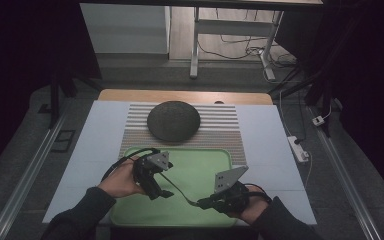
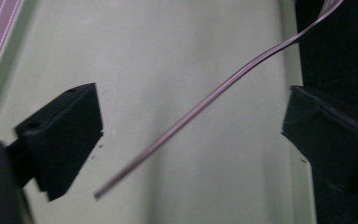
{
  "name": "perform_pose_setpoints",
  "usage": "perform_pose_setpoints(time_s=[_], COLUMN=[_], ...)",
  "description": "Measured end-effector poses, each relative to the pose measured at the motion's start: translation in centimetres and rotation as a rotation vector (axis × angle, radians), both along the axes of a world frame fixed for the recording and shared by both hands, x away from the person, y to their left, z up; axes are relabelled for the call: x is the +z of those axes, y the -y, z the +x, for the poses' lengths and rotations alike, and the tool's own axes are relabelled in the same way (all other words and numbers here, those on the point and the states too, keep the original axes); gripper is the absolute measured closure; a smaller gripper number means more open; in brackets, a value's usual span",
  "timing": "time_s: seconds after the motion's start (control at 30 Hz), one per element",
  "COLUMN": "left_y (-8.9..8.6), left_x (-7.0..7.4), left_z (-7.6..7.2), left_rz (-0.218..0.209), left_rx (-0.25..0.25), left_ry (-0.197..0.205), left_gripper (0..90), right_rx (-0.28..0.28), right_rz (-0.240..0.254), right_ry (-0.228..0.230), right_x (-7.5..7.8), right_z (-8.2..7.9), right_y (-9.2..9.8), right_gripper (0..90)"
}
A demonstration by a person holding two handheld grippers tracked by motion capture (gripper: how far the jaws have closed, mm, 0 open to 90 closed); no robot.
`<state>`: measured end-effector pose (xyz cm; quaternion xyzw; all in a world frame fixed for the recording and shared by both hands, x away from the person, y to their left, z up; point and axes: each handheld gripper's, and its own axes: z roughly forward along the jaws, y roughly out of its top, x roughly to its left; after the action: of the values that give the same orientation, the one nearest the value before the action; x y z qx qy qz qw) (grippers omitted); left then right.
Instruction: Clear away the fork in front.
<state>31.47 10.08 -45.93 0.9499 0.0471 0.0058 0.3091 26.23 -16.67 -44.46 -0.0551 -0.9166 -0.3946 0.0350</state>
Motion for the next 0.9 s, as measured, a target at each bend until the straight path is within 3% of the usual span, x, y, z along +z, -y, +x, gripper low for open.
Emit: perform_pose_setpoints(time_s=[0.3, 0.6, 0.7, 0.9], left_y=[0.9, 0.8, 0.7, 0.9], left_x=[-0.4, -0.4, -0.4, -0.7], left_z=[-0.8, -1.0, -1.2, -1.6], left_rz=[0.071, 0.073, 0.080, 0.101], left_rx=[-0.134, -0.197, -0.214, -0.259], left_ry=[0.031, 0.032, 0.047, 0.115], left_gripper=[37.6, 65.5, 70.6, 74.4], right_rx=[0.044, 0.082, 0.092, 0.095], right_rz=[0.004, -0.013, -0.015, -0.018], right_ry=[-0.005, -0.019, -0.029, -0.032], right_x=[0.4, 0.3, 0.3, 0.1], right_z=[-0.1, -0.3, -0.2, -0.2], right_y=[0.1, 0.0, 0.0, -0.2], right_gripper=[90.0, 90.0, 90.0, 90.0])
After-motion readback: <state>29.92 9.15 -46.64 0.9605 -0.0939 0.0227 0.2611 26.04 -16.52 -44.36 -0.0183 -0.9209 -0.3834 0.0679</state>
